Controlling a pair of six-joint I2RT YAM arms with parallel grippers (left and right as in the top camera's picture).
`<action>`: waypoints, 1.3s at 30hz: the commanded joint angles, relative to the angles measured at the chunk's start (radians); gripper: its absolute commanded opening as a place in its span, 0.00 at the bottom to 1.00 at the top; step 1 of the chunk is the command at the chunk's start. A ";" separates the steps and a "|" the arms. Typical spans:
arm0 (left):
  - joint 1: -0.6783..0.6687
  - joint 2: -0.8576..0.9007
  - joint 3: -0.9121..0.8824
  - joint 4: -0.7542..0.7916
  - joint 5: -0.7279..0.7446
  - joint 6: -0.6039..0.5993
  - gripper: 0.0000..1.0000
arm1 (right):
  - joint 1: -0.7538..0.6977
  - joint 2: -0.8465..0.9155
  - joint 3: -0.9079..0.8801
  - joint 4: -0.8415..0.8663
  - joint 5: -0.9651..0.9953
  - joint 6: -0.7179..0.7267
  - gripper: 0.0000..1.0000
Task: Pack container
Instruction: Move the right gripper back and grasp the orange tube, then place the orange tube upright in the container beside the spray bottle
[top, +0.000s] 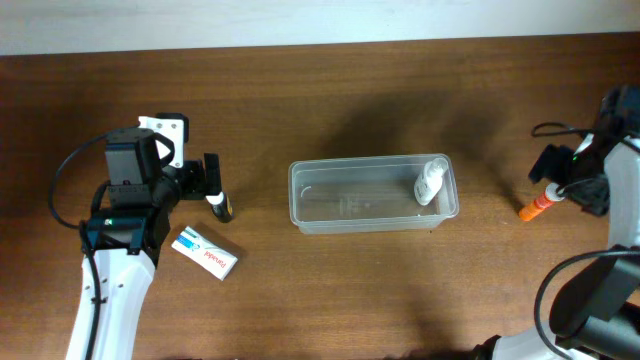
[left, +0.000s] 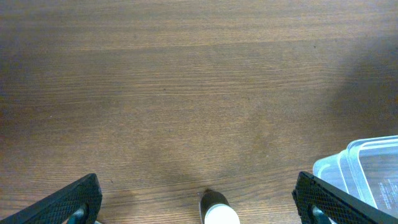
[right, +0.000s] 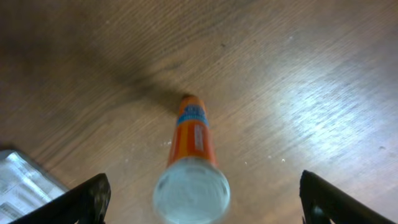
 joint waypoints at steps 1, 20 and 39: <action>0.005 0.007 0.022 0.006 0.011 -0.003 0.99 | -0.004 -0.002 -0.064 0.056 -0.006 0.008 0.88; 0.005 0.007 0.022 0.005 0.011 -0.003 0.99 | -0.002 -0.002 -0.085 0.085 -0.006 0.008 0.39; 0.005 0.007 0.022 0.005 0.011 -0.003 0.99 | 0.007 -0.084 -0.042 0.018 -0.150 -0.106 0.23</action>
